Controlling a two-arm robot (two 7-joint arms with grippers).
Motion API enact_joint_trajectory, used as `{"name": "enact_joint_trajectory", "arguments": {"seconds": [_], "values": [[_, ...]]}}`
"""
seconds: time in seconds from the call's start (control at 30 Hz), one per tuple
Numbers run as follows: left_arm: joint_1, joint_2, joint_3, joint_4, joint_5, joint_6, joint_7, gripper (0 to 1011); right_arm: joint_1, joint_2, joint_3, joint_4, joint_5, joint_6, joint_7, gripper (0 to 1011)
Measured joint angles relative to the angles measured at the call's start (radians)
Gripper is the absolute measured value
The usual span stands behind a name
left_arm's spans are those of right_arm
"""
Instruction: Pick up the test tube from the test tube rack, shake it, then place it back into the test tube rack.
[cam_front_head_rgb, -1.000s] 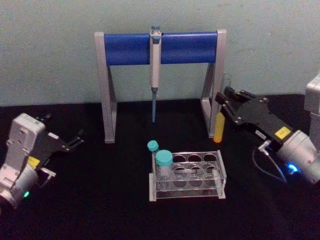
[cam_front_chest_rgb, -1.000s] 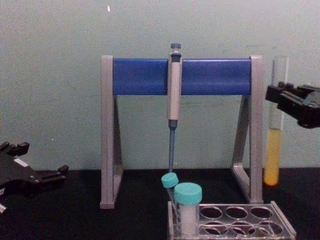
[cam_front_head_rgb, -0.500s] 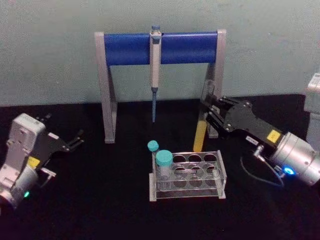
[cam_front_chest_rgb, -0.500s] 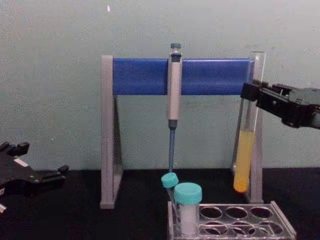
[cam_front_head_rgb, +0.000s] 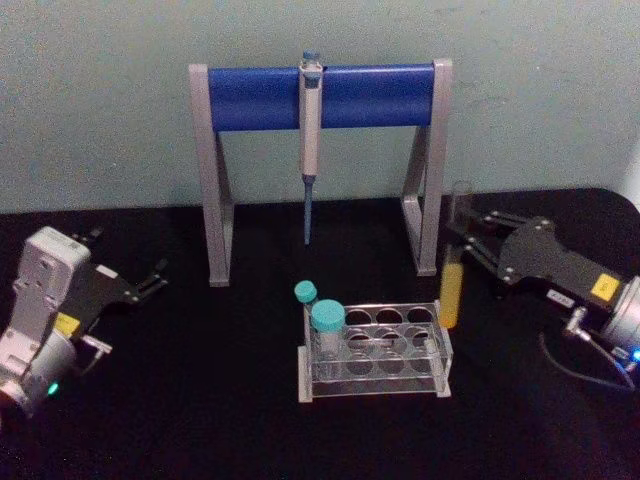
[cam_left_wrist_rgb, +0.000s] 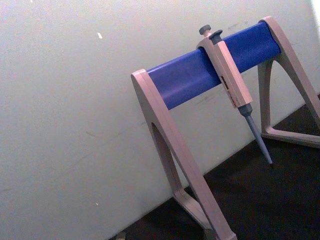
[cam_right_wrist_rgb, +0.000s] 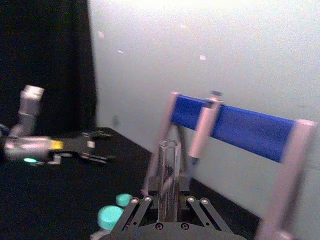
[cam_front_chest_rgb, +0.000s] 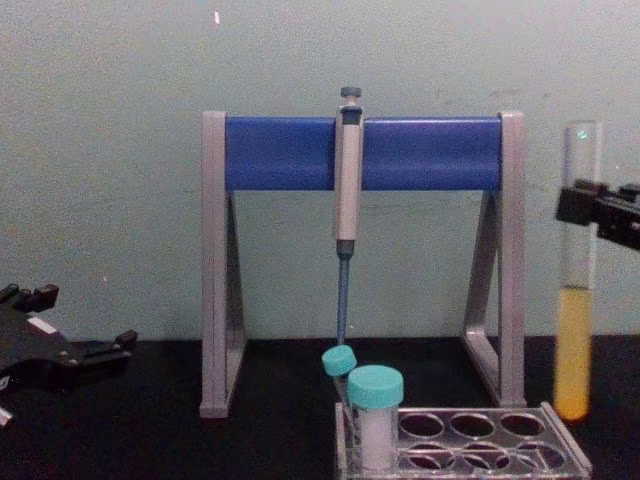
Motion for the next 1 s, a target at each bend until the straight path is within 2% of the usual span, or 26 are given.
{"name": "enact_joint_trajectory", "arguments": {"seconds": [0.1, 0.17, 0.33, 0.4, 0.43, 0.6, 0.7, 0.83, 1.0], "values": [[0.0, 0.0, 0.0, 0.0, 0.0, 0.0, 0.0, 1001, -0.02, 0.012, 0.017, -0.018, -0.031, -0.001, -0.062, 229], [0.0, 0.0, 0.0, 0.0, 0.0, 0.0, 0.0, 1001, -0.025, 0.007, 0.026, -0.021, -0.052, -0.007, -0.099, 229], [0.0, 0.0, 0.0, 0.0, 0.0, 0.0, 0.0, 1001, -0.016, -0.047, 0.034, -0.002, -0.098, -0.028, -0.169, 229], [0.0, 0.0, 0.0, 0.0, 0.0, 0.0, 0.0, 1001, -0.01, -0.064, 0.033, 0.009, -0.107, -0.035, -0.178, 229], [0.0, 0.0, 0.0, 0.0, 0.0, 0.0, 0.0, 1001, -0.001, -0.083, 0.029, 0.022, -0.117, -0.043, -0.185, 229], [0.0, 0.0, 0.0, 0.0, 0.0, 0.0, 0.0, 1001, 0.031, -0.131, 0.012, 0.059, -0.134, -0.06, -0.181, 229], [0.0, 0.0, 0.0, 0.0, 0.0, 0.0, 0.0, 1001, 0.056, -0.159, -0.002, 0.086, -0.136, -0.077, -0.149, 228], [0.0, 0.0, 0.0, 0.0, 0.0, 0.0, 0.0, 1001, 0.072, -0.17, -0.015, 0.1, -0.126, -0.079, -0.114, 229], [0.0, 0.0, 0.0, 0.0, 0.0, 0.0, 0.0, 1001, 0.096, -0.165, -0.046, 0.112, -0.081, -0.052, -0.035, 229]]}}
